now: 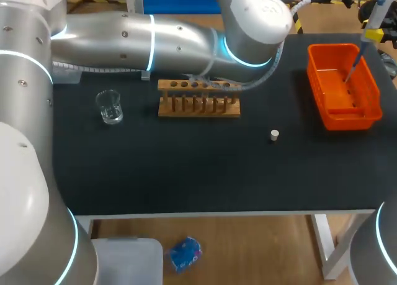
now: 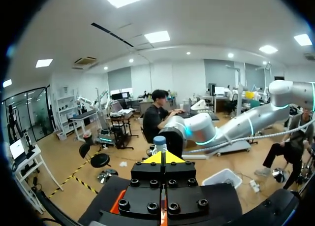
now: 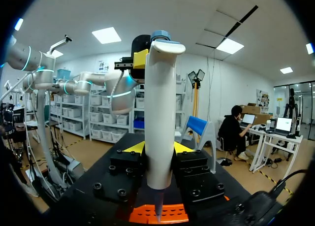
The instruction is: Invert the test tube, pick up the pipette, mount the tip to pipette, aspirate from beaker and dispense into the tube, eject the tip, return the pipette, and cap with the stopper.
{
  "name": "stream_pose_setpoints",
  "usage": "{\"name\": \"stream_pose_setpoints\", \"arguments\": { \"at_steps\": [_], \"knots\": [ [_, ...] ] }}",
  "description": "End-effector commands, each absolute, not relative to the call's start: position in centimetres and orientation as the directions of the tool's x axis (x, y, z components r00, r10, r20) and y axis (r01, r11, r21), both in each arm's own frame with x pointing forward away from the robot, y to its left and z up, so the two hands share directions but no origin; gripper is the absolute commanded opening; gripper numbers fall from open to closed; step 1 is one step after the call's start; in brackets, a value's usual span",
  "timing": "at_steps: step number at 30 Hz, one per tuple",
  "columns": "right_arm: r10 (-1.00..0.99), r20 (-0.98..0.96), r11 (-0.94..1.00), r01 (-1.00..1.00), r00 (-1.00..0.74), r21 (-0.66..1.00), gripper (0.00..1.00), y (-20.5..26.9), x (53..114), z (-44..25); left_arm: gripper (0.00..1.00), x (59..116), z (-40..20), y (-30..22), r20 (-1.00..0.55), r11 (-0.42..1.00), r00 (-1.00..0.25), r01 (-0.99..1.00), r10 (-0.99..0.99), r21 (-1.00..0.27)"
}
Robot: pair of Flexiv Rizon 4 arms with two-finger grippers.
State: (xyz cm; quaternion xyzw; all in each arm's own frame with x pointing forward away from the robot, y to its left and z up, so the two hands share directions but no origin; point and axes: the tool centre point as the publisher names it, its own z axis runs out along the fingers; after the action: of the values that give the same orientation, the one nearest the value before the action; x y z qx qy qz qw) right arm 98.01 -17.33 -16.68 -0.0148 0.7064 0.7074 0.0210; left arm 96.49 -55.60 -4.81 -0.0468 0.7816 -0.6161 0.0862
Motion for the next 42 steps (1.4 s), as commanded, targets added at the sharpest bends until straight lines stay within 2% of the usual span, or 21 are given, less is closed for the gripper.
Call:
{"name": "stream_pose_setpoints", "arguments": {
  "at_steps": [1, 18, 42],
  "knots": [
    [-0.001, -0.050, -0.001, -0.050, -0.999, 0.999, 0.00, -17.6, 98.3, -16.7, 0.00, 96.8, -5.3, -56.3, -0.080, -0.053, -0.979, 0.091, -0.188, -0.994],
    [-0.001, -0.050, -0.001, -0.050, -0.999, 0.999, 0.00, -17.6, 98.3, -16.7, 0.00, 97.5, -5.7, -57.9, -0.084, -0.212, -0.977, 0.127, -0.198, -0.969],
    [-0.001, -0.050, -0.001, -0.050, -0.999, 0.999, 0.00, -17.6, 98.3, -16.7, 0.00, 97.1, -6.7, -58.9, -0.069, -0.268, -0.980, 0.119, -0.187, -0.956]
  ]
}}
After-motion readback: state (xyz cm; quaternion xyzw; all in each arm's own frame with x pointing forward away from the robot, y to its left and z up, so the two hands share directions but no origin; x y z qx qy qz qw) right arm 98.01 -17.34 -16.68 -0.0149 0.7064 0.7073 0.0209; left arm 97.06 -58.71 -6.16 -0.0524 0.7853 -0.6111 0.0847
